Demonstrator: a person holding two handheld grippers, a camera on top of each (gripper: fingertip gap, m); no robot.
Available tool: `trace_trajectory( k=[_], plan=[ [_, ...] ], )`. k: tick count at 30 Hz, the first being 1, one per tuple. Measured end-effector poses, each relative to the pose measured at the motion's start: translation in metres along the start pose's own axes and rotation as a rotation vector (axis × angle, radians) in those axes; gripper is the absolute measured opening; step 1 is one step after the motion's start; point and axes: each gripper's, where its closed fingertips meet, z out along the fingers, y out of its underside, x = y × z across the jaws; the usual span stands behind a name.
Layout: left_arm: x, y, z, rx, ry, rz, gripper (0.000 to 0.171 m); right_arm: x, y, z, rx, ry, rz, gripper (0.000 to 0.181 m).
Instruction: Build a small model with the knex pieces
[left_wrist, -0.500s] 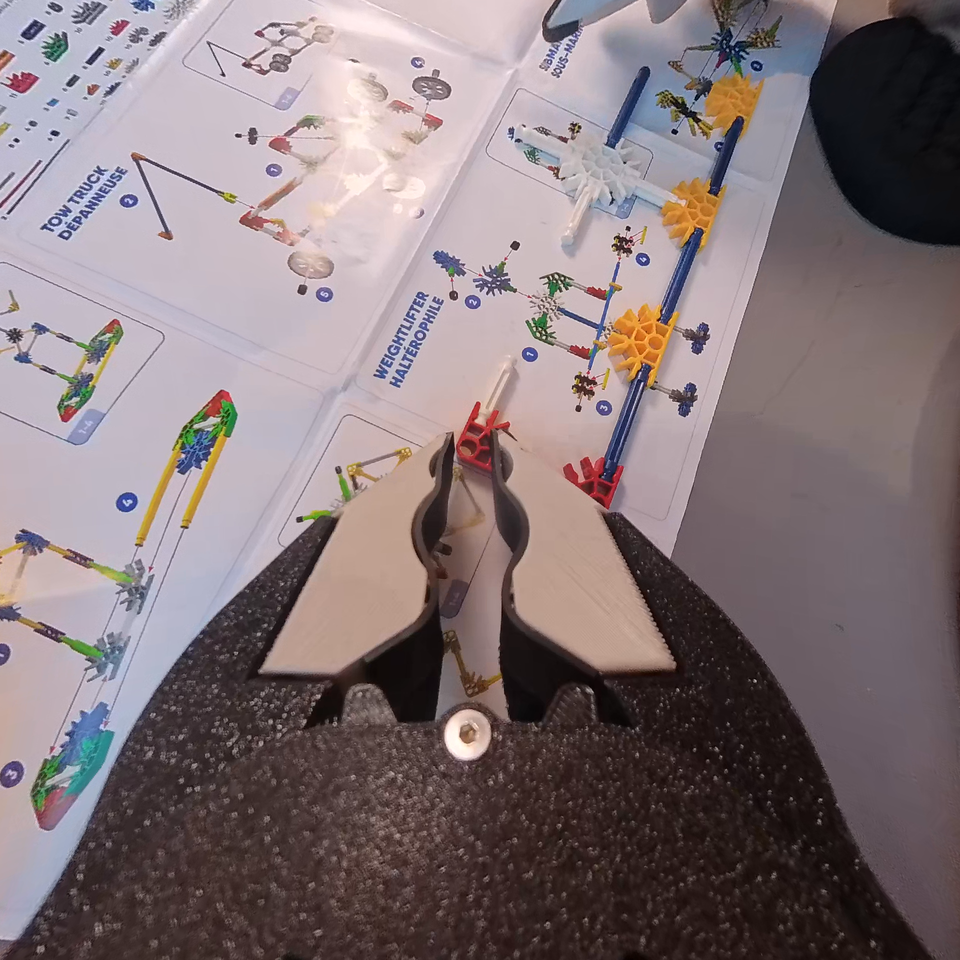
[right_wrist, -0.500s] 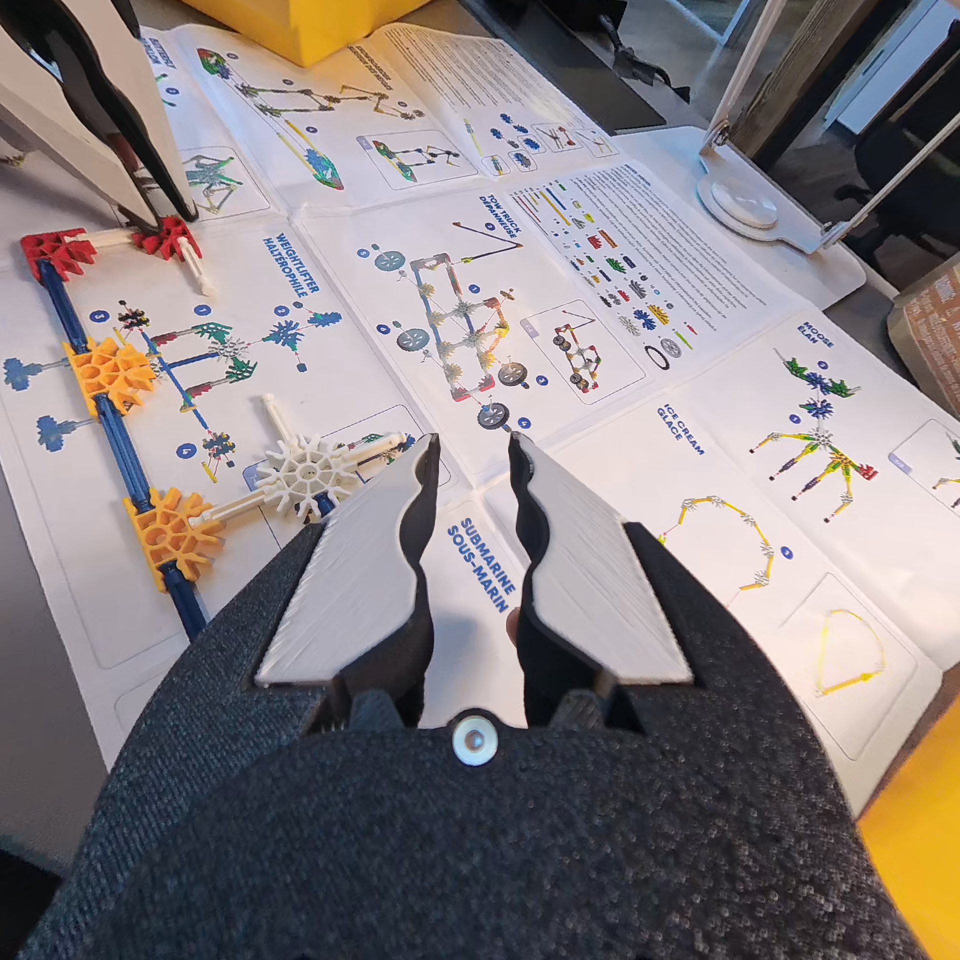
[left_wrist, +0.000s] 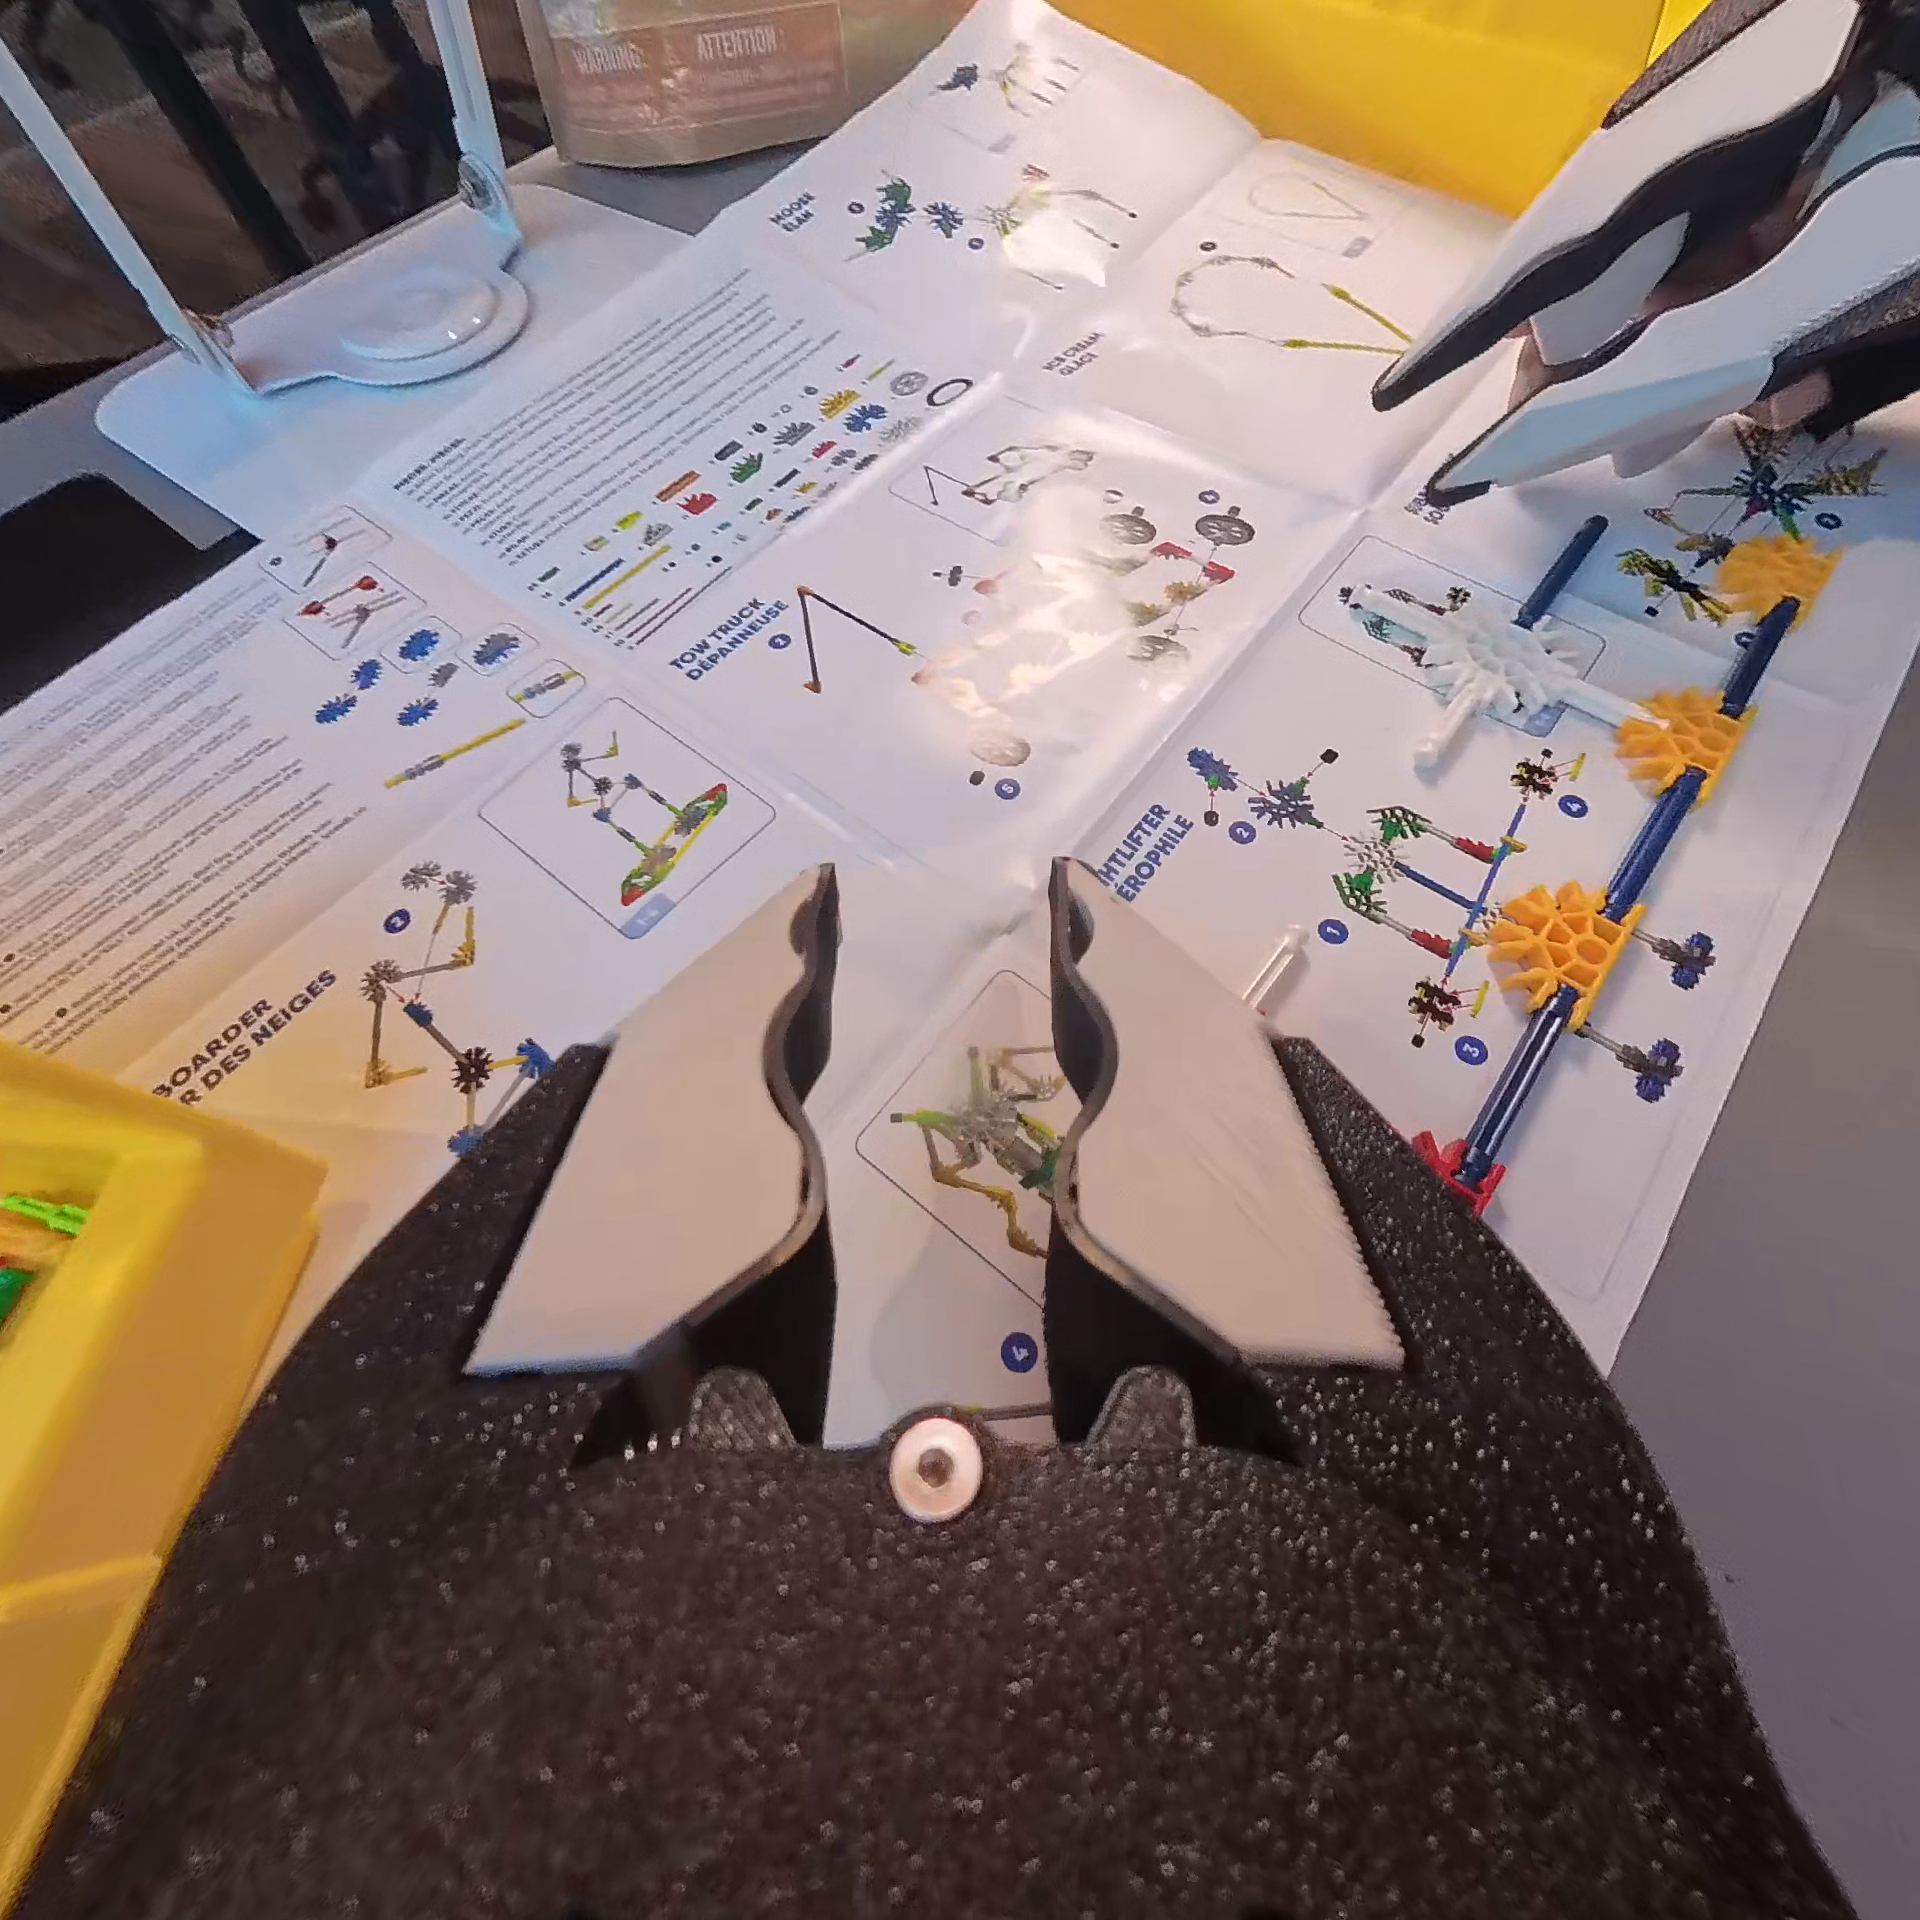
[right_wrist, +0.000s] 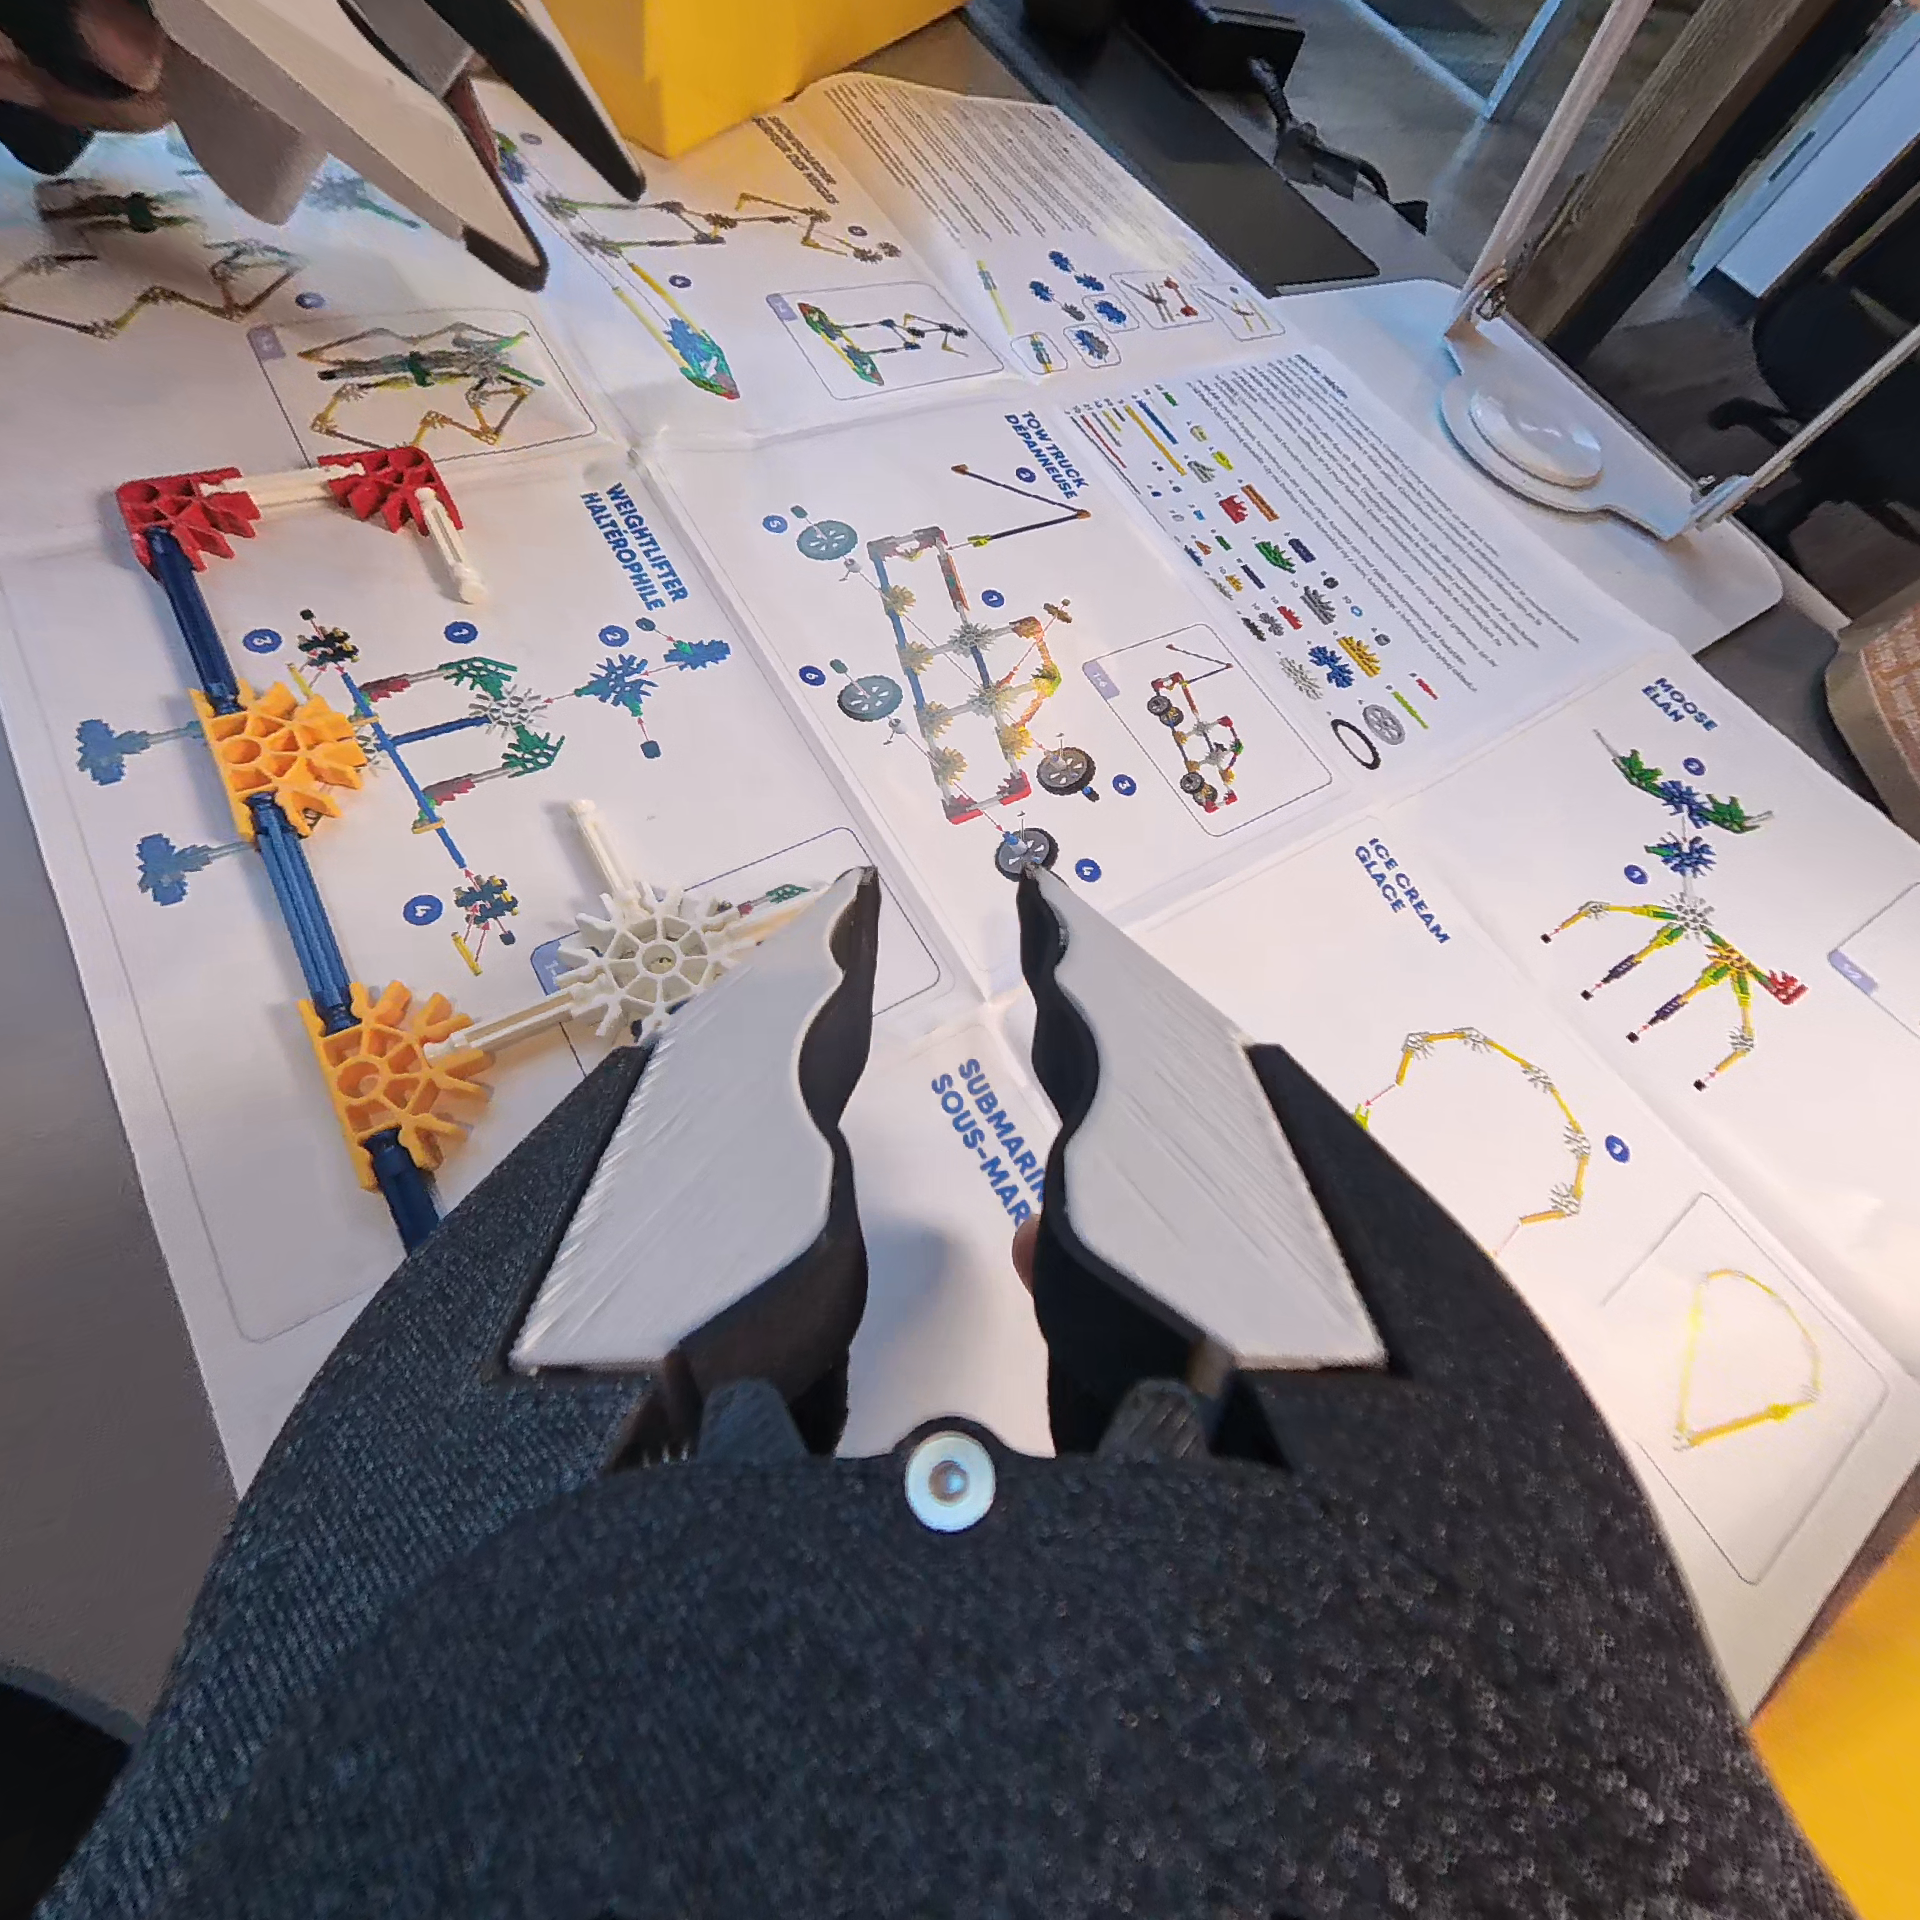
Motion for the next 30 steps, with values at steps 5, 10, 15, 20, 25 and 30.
trace_trajectory(
  k=[5, 10, 15, 20, 25, 30],
  plan=[
    [0.0, 0.002, 0.003, -0.01, -0.03, 0.039, 0.04, -0.002, -0.003, 0.0, 0.003, 0.0, -0.014, 0.026],
    [0.005, 0.0, 0.004, -0.004, -0.021, 0.052, 0.041, -0.002, -0.003, 0.0, 0.001, 0.006, -0.019, 0.026],
    [0.004, 0.001, 0.004, -0.005, -0.03, 0.056, 0.042, -0.003, -0.003, 0.001, 0.001, 0.005, -0.018, 0.026],
    [0.003, -0.001, 0.001, -0.002, -0.03, 0.045, 0.041, -0.003, -0.001, 0.003, -0.003, 0.004, -0.017, 0.026],
    [0.003, 0.004, 0.0, -0.034, -0.022, 0.025, 0.039, -0.002, -0.001, 0.007, -0.003, 0.005, 0.025, 0.025],
    [0.003, 0.009, 0.0, -0.056, -0.01, 0.009, 0.039, 0.001, -0.012, 0.025, -0.035, -0.021, 0.06, 0.022]
  ],
)
